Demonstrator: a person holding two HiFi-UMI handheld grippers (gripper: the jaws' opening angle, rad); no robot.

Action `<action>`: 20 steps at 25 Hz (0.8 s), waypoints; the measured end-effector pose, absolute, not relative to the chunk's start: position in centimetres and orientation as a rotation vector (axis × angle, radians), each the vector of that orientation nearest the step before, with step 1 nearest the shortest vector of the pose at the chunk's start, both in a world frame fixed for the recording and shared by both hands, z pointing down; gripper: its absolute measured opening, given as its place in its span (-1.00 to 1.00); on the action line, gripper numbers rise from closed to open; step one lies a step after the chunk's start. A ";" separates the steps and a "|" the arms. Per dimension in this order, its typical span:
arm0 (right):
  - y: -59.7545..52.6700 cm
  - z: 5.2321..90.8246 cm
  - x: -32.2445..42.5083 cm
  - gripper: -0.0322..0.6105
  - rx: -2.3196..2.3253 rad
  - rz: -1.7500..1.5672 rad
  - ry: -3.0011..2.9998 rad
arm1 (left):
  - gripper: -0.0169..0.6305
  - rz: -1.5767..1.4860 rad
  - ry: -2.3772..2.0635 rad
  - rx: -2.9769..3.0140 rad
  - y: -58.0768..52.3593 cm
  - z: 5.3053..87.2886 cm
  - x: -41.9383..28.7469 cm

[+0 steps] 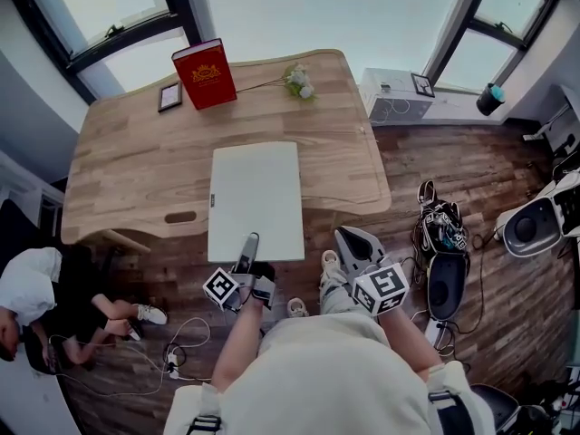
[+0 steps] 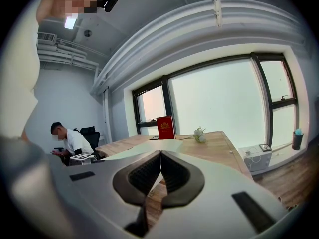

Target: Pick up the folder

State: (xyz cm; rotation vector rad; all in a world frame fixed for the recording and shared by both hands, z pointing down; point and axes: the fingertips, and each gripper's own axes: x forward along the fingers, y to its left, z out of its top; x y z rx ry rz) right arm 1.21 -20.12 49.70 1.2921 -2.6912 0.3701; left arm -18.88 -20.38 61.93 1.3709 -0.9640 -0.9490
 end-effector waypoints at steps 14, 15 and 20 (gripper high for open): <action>-17.4 49.3 3.3 -0.84 1.437 0.375 -2.678 | -0.07 -1.003 -0.923 1.397 -16.7 56.9 -19.4; -17.3 49.3 3.4 -0.84 1.447 0.376 -2.677 | -0.07 -1.003 -0.924 1.399 -16.4 56.8 -19.6; -16.5 49.1 3.9 -0.84 1.484 0.380 -2.678 | -0.07 -1.008 -0.913 1.414 -14.8 55.6 -19.9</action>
